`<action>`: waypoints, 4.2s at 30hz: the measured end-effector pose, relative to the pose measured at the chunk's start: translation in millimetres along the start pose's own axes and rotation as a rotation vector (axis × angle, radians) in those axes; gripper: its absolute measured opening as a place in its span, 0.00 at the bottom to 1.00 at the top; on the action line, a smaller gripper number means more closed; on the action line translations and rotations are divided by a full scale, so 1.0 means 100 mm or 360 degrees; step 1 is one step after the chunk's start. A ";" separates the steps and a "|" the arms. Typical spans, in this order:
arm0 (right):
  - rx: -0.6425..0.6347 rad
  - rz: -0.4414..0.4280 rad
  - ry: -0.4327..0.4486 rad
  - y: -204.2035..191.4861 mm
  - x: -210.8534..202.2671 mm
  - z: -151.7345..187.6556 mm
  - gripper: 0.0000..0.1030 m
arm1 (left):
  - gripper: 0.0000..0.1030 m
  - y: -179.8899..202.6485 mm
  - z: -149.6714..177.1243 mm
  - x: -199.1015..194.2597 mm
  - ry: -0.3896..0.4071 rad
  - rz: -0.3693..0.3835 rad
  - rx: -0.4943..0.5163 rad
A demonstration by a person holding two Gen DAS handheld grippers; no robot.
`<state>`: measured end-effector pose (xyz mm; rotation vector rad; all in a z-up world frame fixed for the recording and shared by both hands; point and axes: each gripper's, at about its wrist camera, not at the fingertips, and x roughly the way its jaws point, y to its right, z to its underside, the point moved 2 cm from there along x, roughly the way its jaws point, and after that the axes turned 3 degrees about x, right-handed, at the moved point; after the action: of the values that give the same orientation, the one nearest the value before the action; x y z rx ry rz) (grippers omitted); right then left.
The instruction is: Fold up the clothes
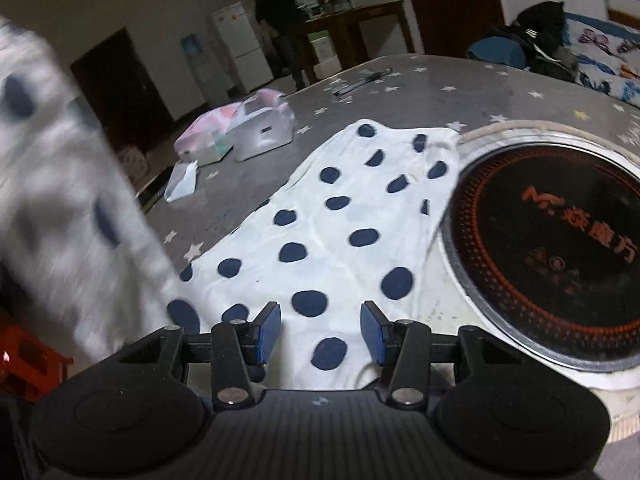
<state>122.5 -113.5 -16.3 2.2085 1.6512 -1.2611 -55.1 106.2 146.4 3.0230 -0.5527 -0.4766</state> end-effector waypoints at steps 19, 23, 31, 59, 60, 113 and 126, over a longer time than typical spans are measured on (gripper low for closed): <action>0.0322 0.0039 0.0148 0.34 -0.25 0.17 0.44 | 0.20 -1.34 0.45 1.73 -0.0447 -0.0070 -0.0338; 0.0338 0.0072 0.0167 0.35 -0.28 0.17 0.44 | 0.25 -1.55 0.52 1.77 -0.0450 -0.0165 -0.0455; 0.0308 0.0128 0.0242 0.22 -0.42 0.14 0.44 | 0.50 -1.45 0.48 1.25 -0.0339 -0.0280 -0.0518; 0.0197 0.0265 0.0141 0.06 -0.57 0.39 0.08 | 0.05 0.00 1.24 0.67 -0.0742 -0.0099 -0.0534; 0.0197 0.0297 0.0142 0.09 -0.63 0.41 0.07 | 0.05 0.11 1.24 0.70 -0.0747 -0.0049 -0.0526; -0.0113 0.0311 0.0067 -0.68 0.25 -0.40 0.33 | 0.14 -0.36 1.37 0.73 -0.0351 -0.0086 -0.0644; 0.0077 0.0192 0.0276 -0.64 -0.17 -0.56 0.07 | 0.24 -0.34 1.40 0.74 -0.0334 -0.0066 -0.0648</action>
<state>98.8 -70.6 55.0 2.4680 1.5295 -1.1200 -20.7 115.2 -11.6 2.6165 -0.3484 -0.8048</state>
